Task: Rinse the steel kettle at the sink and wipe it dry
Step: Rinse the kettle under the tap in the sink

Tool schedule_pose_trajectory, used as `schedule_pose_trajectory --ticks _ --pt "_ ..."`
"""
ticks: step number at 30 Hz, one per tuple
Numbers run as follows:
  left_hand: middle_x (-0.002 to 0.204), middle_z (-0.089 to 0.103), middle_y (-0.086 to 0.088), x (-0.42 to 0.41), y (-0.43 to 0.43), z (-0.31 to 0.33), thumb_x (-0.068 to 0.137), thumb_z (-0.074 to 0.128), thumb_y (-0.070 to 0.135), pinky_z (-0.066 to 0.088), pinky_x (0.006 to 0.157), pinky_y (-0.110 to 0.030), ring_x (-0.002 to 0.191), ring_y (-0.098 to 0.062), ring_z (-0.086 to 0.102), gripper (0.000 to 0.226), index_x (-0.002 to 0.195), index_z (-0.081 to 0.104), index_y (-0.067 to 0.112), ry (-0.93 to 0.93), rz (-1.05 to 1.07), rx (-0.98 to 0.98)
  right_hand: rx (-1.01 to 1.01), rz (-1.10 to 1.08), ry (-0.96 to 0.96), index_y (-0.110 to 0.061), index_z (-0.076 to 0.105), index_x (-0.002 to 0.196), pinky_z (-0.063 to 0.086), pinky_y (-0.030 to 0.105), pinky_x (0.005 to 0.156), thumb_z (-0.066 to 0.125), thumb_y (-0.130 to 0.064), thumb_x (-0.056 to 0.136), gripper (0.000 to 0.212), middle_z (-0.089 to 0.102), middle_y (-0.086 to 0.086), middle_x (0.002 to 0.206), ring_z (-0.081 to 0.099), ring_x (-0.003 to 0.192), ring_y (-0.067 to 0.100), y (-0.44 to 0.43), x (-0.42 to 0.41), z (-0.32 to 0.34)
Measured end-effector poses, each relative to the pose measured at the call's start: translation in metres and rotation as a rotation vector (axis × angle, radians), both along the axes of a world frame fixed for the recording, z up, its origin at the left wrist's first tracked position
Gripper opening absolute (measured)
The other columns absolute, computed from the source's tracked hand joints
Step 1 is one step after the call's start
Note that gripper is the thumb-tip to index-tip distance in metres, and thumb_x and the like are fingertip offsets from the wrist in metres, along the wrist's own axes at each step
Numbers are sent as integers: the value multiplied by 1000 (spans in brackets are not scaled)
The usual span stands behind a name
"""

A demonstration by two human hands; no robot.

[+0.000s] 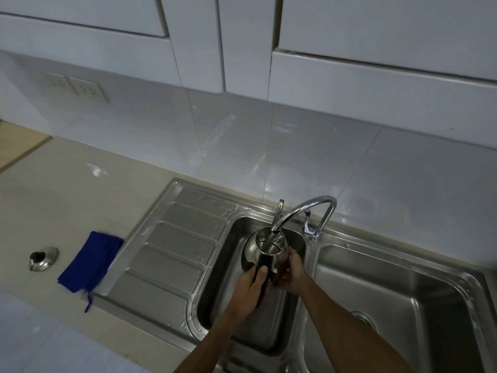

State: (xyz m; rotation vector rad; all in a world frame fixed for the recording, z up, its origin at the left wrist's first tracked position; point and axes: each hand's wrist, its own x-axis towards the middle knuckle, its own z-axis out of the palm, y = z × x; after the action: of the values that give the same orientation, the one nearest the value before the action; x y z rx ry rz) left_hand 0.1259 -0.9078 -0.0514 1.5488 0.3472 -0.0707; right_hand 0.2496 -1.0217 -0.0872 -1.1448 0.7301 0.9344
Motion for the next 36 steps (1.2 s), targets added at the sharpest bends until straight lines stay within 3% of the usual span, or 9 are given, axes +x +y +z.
schedule_pose_trajectory --ticks 3,9,15,20,27,36 --pt "70 54 -14 -1 1 2 102 43 39 47 58 -35 61 -27 52 48 92 53 -7 4 1 -11 9 10 5 -8 62 100 47 51 91 41 -63 93 59 62 19 104 58 96 34 1 -2 2" --pt "72 56 -11 -5 1 5 106 41 30 48 60 -32 63 -23 54 33 91 57 6 31 -10 -5 7 -5 10 -6 62 104 47 51 94 42 -65 91 64 63 20 106 58 100 35 3 -4 -1" --pt "72 56 -11 -7 2 7 107 40 29 49 60 -31 62 -21 55 31 91 57 8 31 -29 1 5 -6 34 -6 61 93 44 49 89 39 -61 95 60 61 19 98 56 89 33 4 -7 9" --pt "73 56 -12 -7 2 7 107 40 29 50 59 -29 61 -19 56 33 93 57 4 23 -34 6 -9 7 16 -6 61 106 47 51 91 41 -64 92 63 62 20 105 57 97 35 5 -7 5" --pt "74 56 -12 -6 0 7 107 40 29 50 59 -29 60 -17 55 32 93 56 4 17 -29 -1 -46 13 -6 -6 62 104 48 51 91 42 -65 91 64 63 20 106 58 98 35 5 -7 7" --pt "72 56 -10 -4 -1 8 106 41 30 49 60 -29 61 -17 55 32 90 56 7 15 -23 -9 -44 30 13 -5 63 109 50 44 73 41 -66 90 68 64 21 106 59 96 35 5 -7 20"
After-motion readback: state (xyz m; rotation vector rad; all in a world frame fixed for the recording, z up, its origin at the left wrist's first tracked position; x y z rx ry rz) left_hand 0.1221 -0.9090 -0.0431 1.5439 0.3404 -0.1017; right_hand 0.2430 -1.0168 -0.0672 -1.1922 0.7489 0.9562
